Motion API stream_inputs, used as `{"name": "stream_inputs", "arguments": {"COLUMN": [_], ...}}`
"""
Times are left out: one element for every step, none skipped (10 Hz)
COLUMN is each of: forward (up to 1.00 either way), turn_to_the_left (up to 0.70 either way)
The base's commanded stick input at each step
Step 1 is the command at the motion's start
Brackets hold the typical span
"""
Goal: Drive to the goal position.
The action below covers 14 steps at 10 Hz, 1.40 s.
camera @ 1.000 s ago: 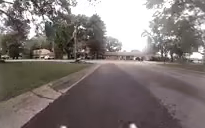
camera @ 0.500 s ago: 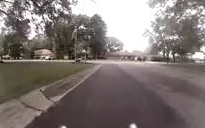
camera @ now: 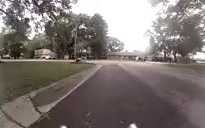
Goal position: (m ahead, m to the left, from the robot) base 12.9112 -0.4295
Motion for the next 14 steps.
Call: {"name": "stream_inputs", "arguments": {"forward": [0.70, 0.70, 0.70, 0.70, 0.70, 0.70, 0.70, 0.70, 0.70, 0.70, 0.70, 0.70, 0.70, 0.70], "turn_to_the_left": [0.00, 0.00, 0.00, 0.00, 0.00, 0.00, 0.00, 0.00, 0.00, 0.00, 0.00, 0.00, 0.00, 0.00]}}
